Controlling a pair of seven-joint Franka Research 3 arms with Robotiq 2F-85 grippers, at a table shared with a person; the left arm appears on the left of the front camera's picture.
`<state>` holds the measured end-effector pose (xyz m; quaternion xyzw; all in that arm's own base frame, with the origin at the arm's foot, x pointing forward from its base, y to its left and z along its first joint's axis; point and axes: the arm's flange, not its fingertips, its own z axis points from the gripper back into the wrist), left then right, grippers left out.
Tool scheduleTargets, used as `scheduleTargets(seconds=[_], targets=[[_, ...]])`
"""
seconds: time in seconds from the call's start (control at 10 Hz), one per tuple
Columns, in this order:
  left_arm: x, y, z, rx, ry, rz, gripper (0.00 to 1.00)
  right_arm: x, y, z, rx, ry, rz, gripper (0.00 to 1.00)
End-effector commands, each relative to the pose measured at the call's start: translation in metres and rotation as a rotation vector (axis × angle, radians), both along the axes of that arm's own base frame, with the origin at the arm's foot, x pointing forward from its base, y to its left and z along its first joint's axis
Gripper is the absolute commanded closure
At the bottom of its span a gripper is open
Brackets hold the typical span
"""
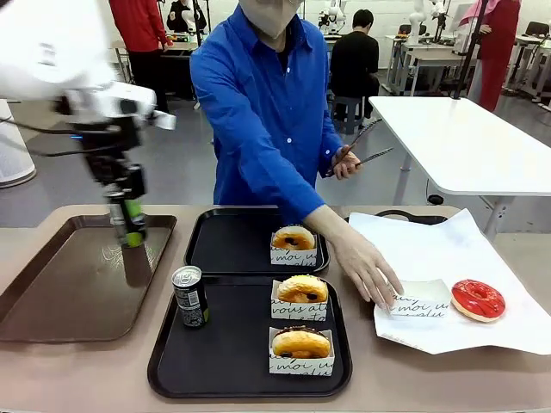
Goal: Set up donuts and drinks on trays.
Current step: Pick up one Pepsi coke from the Handle tray and place it on the Flat Tray without a Pepsi coke.
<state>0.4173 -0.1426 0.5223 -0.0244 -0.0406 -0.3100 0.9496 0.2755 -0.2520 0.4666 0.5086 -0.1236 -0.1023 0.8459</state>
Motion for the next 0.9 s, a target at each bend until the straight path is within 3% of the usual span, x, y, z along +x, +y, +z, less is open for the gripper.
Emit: scheduleTargets(seconds=[0.0, 0.4, 0.8], targets=[[-0.074, 0.059, 0.019, -0.048, -0.077, 0.039, 0.42, -0.001, -0.001, 0.0, 0.005, -0.003, 0.004, 0.0], [-0.064, 0.057, 0.016, -0.052, -0.049, -0.003, 0.42, -0.001, -0.001, 0.0, 0.005, -0.003, 0.004, 0.0], [-0.083, 0.062, 0.011, -0.062, -0.081, 0.034, 0.42, -0.001, -0.001, 0.0, 0.005, -0.003, 0.004, 0.0]])
